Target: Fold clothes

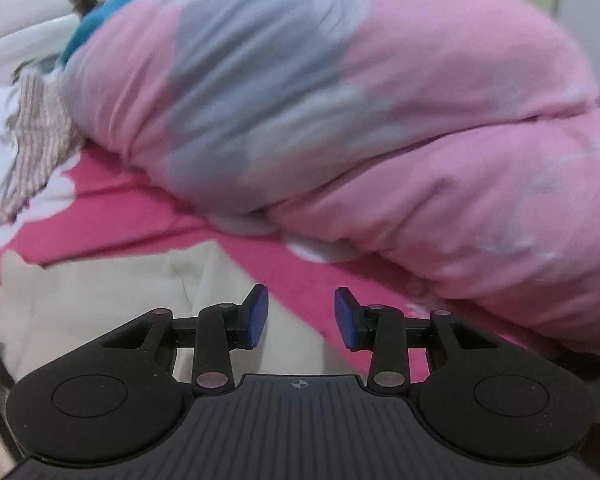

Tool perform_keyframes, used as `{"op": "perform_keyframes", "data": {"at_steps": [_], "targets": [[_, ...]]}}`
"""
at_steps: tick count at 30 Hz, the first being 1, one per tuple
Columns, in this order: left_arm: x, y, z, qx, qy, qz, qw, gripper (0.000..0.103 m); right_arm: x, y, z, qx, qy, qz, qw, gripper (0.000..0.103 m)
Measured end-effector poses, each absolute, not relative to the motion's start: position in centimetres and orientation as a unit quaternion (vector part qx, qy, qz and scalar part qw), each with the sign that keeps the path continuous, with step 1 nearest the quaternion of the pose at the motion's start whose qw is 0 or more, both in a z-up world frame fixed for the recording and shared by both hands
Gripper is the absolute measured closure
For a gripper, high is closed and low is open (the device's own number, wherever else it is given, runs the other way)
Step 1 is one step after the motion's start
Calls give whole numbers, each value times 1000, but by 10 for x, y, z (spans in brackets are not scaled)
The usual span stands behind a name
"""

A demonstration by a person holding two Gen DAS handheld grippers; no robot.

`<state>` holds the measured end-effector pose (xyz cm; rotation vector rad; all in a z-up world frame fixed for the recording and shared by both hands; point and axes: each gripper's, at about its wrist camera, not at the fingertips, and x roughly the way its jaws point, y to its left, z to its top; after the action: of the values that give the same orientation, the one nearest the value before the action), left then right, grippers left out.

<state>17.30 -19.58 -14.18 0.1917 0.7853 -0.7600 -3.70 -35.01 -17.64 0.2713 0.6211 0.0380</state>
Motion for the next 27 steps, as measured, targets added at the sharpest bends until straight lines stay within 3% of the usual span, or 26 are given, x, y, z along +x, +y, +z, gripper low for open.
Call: {"op": "perform_keyframes", "data": {"at_steps": [3, 10, 18, 27], "targets": [[192, -176, -177, 15, 391, -308, 867, 76, -46, -341, -174, 93, 290, 12, 953, 97], [186, -162, -191, -95, 366, -245, 893, 92, -60, -331, -177, 10, 287, 13, 958, 97], [185, -163, -190, -106, 351, -222, 903, 93, -77, -331, -161, -12, 287, 30, 957, 98], [187, -160, -191, -112, 353, -223, 902, 93, -44, -308, -126, -49, 208, 104, 971, 96]]}}
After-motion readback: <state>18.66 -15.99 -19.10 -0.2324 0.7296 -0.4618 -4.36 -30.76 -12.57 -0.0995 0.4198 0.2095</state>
